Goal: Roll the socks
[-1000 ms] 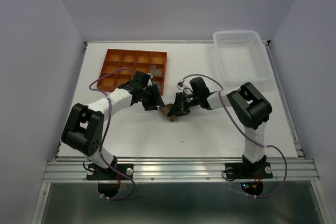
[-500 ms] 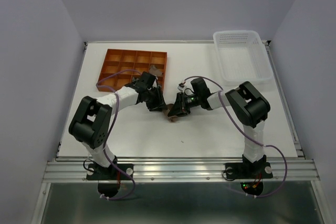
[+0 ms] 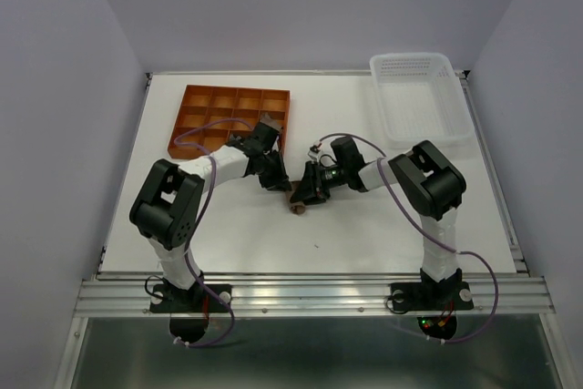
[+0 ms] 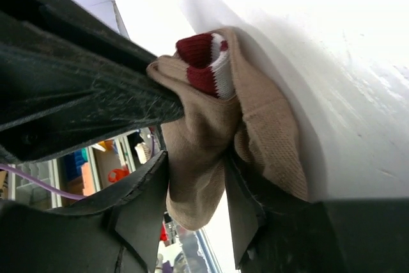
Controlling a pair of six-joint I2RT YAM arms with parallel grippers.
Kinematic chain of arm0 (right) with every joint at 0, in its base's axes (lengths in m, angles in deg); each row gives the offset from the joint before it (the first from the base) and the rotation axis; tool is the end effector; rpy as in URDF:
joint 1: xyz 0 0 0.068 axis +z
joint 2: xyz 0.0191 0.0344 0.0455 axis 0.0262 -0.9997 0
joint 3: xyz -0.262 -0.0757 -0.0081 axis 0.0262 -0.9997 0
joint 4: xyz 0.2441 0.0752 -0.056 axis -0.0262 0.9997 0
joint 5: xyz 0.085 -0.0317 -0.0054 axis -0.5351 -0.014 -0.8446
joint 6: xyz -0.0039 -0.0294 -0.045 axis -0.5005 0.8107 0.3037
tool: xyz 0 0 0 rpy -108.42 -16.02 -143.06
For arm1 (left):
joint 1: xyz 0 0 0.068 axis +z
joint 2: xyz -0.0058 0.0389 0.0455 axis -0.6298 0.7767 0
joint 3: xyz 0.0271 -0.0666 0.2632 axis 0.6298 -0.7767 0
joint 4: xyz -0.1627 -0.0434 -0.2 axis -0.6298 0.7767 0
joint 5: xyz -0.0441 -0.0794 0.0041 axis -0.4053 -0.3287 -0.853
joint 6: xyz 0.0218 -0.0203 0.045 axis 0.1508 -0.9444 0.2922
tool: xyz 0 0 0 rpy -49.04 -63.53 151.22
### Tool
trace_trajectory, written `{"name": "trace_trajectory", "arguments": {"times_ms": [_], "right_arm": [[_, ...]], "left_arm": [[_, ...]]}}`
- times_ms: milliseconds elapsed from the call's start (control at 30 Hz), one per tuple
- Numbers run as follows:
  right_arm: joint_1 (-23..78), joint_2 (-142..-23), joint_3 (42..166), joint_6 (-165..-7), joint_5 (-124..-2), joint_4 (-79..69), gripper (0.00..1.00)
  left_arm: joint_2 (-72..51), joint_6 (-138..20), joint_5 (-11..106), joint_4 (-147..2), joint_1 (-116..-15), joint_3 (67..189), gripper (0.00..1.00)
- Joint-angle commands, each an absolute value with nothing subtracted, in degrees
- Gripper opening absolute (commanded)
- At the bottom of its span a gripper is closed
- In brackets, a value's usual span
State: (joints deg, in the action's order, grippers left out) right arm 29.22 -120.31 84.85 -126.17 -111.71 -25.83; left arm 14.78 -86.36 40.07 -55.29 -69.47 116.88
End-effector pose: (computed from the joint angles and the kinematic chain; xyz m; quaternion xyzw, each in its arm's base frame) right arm 0.3148 0.2214 0.0944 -0.0766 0.8246 0.5605 0.0095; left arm 0.3039 -0.1899 0.1772 -0.0269 0.9427 -0.2818 0.1766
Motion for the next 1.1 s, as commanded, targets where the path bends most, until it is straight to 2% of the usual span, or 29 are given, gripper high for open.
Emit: {"name": "trace_trajectory", "arguments": {"times_ms": [0,33,200,500,600,800,1067], "right_arm": [[29.00,-116.65,85.66,-122.61,-110.47,-26.61,0.47],[29.00,-116.12,85.92,-121.65,-109.85,-25.74,0.51],[29.00,-111.12,87.33,-111.73,-99.69,-13.54,0.54],[29.00,-102.15,86.28,-102.49,-82.09,-1.48,0.59],[29.00,-97.93,85.49,-98.97,-81.11,-1.03,0.58],[38.65,-91.51,85.92,-90.45,-72.34,0.29,0.59],[44.81,-95.71,88.47,-90.43,-70.56,-2.25,0.59]], "left_arm": [[15.19,-85.72,43.54,-52.15,-70.15,119.92,0.24],[15.28,-85.63,43.90,-51.53,-70.33,120.53,0.24],[15.71,-85.63,46.27,-48.90,-70.94,121.94,0.23],[17.21,-87.21,49.78,-44.77,-71.56,124.66,0.23],[17.91,-87.48,50.59,-43.62,-71.91,125.63,0.23],[17.74,-88.00,50.59,-42.92,-72.52,127.56,0.24],[17.91,-88.71,49.88,-42.83,-73.23,127.39,0.24]]}}
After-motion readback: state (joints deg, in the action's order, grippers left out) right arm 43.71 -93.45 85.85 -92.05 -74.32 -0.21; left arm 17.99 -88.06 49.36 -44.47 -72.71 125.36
